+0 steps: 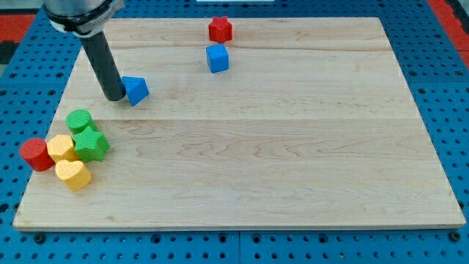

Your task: Slide the blue triangle to the centre of the board

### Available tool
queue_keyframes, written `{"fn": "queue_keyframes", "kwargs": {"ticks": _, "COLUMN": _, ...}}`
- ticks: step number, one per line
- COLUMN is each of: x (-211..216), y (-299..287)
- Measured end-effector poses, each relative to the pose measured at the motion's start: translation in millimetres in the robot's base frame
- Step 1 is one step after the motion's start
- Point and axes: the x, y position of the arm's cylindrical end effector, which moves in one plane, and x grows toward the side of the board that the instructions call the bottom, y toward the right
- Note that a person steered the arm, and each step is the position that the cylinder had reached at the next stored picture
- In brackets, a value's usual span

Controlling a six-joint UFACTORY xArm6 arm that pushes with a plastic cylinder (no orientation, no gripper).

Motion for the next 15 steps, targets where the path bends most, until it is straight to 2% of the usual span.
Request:
{"fn": "queue_keyframes", "kwargs": {"ticks": 3, "x": 1, "y": 27}}
{"fn": "queue_keyframes", "kwargs": {"ticks": 4, "x": 1, "y": 4}}
{"fn": "queue_keyframes", "kwargs": {"ticks": 6, "x": 1, "y": -6}}
{"fn": "queue_keyframes", "kwargs": {"ticks": 8, "x": -18, "y": -41}}
{"fn": "queue_keyframes", "kwargs": {"ticks": 10, "x": -24, "y": 80}}
{"fn": "queue_keyframes", "kwargs": {"ticks": 12, "x": -7, "y": 41}}
{"fn": "queue_keyframes", "kwargs": {"ticks": 13, "x": -7, "y": 94}}
{"fn": "queue_keyframes", "kwargs": {"ticks": 15, "x": -7, "y": 130}}
